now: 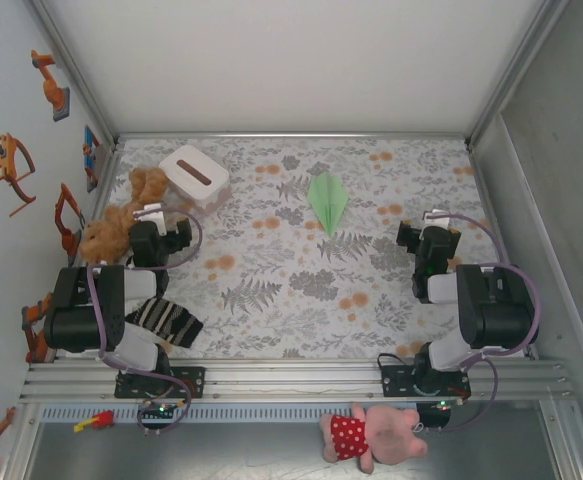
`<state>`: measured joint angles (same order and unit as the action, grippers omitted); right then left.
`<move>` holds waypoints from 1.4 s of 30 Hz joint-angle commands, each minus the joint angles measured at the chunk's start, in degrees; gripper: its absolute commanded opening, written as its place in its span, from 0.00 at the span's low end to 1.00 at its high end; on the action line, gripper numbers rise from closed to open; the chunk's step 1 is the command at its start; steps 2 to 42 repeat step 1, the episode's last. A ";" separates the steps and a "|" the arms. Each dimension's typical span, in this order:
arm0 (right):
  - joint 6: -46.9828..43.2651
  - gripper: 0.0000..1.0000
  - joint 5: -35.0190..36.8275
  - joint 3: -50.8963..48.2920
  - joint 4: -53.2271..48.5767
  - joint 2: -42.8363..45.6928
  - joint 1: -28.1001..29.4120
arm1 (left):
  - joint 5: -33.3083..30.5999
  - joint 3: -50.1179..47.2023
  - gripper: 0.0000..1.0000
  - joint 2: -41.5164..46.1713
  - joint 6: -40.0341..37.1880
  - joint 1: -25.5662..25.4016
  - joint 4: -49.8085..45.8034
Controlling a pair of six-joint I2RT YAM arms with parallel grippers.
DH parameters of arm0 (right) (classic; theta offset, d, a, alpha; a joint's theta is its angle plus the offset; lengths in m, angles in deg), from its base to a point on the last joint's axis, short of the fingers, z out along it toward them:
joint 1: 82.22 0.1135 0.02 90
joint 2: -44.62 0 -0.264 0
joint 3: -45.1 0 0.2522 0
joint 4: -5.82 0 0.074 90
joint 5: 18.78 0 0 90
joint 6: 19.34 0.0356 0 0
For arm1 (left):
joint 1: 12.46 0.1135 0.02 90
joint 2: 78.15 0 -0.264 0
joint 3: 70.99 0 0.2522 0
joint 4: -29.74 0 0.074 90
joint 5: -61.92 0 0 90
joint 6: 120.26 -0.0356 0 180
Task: Fold a paper plane with a square sheet of paper (pick it up from the middle)
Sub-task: Reset both arms
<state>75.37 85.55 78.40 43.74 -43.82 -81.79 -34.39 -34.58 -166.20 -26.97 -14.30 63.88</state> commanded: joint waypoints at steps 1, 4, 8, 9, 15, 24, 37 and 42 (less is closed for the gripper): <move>1.00 0.99 -0.16 1.42 0.49 0.07 -0.34 | 0.77 0.90 0.96 -0.28 -0.90 0.18 -0.30; 1.00 0.99 -0.16 1.42 0.49 0.07 -0.34 | 0.77 0.90 0.96 -0.28 -0.90 0.18 -0.30; 1.00 0.99 -0.16 1.42 0.49 0.07 -0.34 | 0.77 0.90 0.96 -0.28 -0.90 0.18 -0.30; 1.00 0.99 -0.16 1.42 0.49 0.07 -0.34 | 0.77 0.90 0.96 -0.28 -0.90 0.18 -0.30; 1.00 0.99 -0.16 1.42 0.49 0.07 -0.34 | 0.77 0.90 0.96 -0.28 -0.90 0.18 -0.30; 1.00 0.99 -0.16 1.42 0.49 0.07 -0.34 | 0.77 0.90 0.96 -0.28 -0.90 0.18 -0.30; 1.00 0.99 -0.16 1.42 0.49 0.07 -0.34 | 0.77 0.90 0.96 -0.28 -0.90 0.18 -0.30; 1.00 0.99 -0.16 1.42 0.49 0.07 -0.34 | 0.77 0.90 0.96 -0.28 -0.90 0.18 -0.30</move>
